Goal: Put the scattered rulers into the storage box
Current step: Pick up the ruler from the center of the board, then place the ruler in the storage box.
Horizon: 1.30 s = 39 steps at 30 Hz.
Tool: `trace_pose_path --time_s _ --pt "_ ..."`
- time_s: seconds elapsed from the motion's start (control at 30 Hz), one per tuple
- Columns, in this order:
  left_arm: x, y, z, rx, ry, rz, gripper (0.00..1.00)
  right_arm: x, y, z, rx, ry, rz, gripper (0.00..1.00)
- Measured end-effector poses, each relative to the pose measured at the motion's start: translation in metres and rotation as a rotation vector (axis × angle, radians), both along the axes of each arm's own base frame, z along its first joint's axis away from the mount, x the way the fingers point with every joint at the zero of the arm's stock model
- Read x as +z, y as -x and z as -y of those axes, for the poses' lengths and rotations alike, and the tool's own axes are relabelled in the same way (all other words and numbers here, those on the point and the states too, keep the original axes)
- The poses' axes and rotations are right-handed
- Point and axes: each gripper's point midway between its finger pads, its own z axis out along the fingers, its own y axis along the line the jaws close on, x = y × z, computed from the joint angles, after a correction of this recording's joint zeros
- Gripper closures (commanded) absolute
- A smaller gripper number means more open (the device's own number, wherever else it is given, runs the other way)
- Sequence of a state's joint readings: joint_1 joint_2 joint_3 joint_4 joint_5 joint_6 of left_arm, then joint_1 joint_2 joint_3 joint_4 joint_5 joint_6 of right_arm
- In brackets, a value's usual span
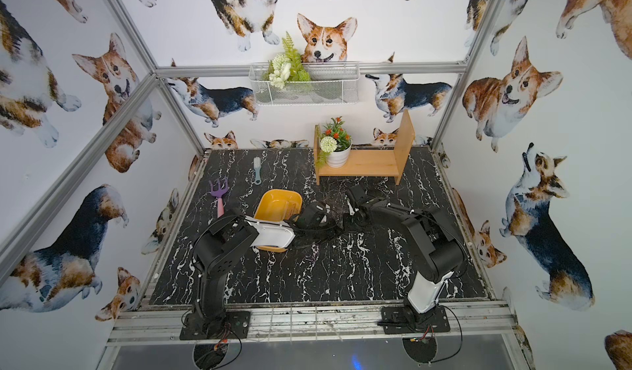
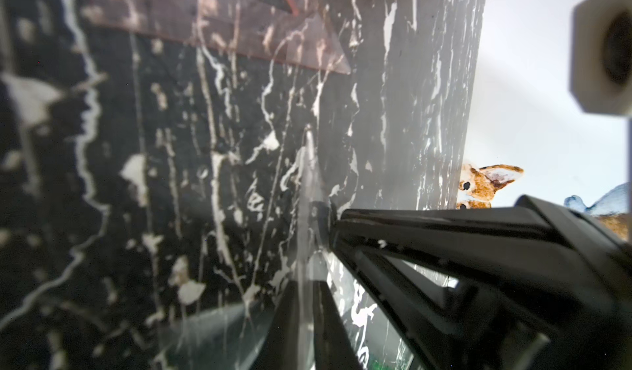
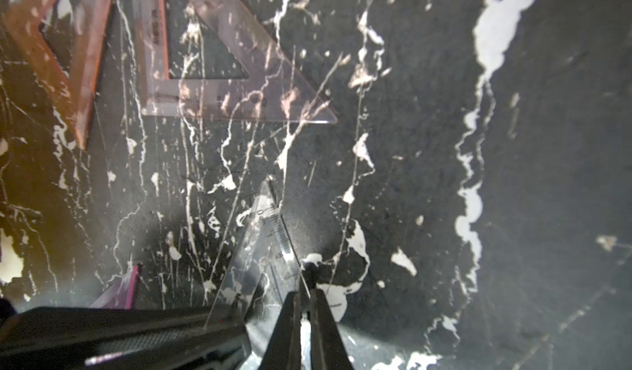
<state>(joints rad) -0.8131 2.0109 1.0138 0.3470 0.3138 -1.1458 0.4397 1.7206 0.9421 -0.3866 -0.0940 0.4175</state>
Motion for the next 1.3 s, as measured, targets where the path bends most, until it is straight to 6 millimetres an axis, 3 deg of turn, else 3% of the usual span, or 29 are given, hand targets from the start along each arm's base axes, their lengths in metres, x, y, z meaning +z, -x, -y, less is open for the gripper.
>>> trace_pose_path --time_s 0.2,0.33,0.53,0.73,0.97,1.03,1.07,1.3 --pt "0.008 0.006 0.004 -0.025 0.012 -0.011 1.00 0.021 0.007 0.012 -0.018 0.047 -0.003 0.68" --pt "0.023 0.007 0.002 -0.040 0.008 0.002 1.00 0.058 -0.002 0.017 -0.040 0.057 0.081 0.60" --pt "0.064 0.000 0.004 -0.072 0.007 0.077 1.00 0.121 -0.009 0.030 -0.080 0.056 0.253 0.55" --pt "0.115 -0.007 0.000 -0.117 -0.025 0.186 1.00 0.169 -0.011 0.034 -0.106 0.017 0.386 0.48" --pt "0.149 -0.010 -0.036 -0.102 -0.119 0.263 1.00 0.200 -0.021 0.038 -0.158 0.005 0.469 0.38" --pt "0.159 -0.012 -0.049 -0.090 -0.133 0.280 1.00 0.207 -0.023 0.038 -0.172 -0.009 0.481 0.10" --pt "0.167 -0.014 -0.056 -0.080 -0.138 0.297 1.00 0.211 -0.024 0.037 -0.173 -0.017 0.487 0.02" --pt "0.190 -0.025 -0.106 -0.017 -0.202 0.328 1.00 0.229 -0.028 0.030 -0.139 -0.046 0.524 0.00"
